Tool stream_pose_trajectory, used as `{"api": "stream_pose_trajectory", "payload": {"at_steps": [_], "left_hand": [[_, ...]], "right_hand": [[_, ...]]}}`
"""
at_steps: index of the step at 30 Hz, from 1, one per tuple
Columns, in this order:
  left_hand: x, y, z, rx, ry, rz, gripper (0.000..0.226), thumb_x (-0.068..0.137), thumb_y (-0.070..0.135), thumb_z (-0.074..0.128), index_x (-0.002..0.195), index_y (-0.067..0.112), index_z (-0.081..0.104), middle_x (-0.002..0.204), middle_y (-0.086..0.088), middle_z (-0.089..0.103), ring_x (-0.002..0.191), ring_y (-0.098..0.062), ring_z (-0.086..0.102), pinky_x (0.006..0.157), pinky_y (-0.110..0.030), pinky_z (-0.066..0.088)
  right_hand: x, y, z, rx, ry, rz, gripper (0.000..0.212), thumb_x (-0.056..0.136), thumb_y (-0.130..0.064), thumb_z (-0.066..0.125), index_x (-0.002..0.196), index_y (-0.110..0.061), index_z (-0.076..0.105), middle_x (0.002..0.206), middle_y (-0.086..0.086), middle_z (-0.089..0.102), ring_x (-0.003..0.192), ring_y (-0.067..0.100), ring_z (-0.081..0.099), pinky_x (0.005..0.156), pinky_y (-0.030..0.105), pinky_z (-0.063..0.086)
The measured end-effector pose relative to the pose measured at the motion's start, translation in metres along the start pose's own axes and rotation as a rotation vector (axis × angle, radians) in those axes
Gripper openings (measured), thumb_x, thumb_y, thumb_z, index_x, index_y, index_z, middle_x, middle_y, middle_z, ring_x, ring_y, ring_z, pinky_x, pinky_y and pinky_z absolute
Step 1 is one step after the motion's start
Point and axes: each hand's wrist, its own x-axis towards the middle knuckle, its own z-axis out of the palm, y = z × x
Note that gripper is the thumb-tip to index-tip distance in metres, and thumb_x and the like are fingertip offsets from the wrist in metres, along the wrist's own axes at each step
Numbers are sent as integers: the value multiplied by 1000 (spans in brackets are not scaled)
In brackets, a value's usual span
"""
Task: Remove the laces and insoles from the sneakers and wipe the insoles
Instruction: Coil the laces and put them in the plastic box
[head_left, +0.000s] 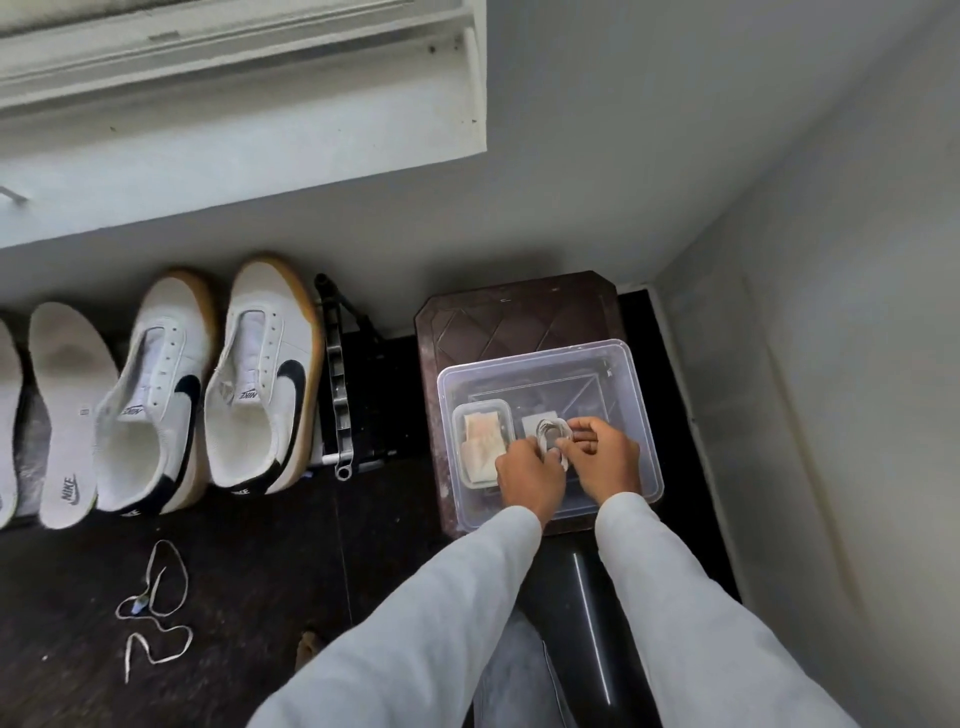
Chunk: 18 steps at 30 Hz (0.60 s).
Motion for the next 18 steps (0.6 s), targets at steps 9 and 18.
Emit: {"api": "stream_pose_trajectory", "payload": {"at_steps": [9,18], "left_hand": [[-35,2,-37,88,-45,134,24,98,21,56,118,10,65,114,-13,69,111,-34,63,98,-45,53],[-95,-52,-146,490,-116,599,48,104,20,44,151,15,36,154,-4,43,140,-21,43,114,-33,37]], "right_hand": [[-28,-20,-9,-201,8,-120,34,96,-16,71,129,-12,67,134,11,62,120,31,61,100,44,54],[-127,-57,12,-585,-36,-343,55,105,-28,55,156,-15,37,166,8,30,155,27,24,125,46,32]]}}
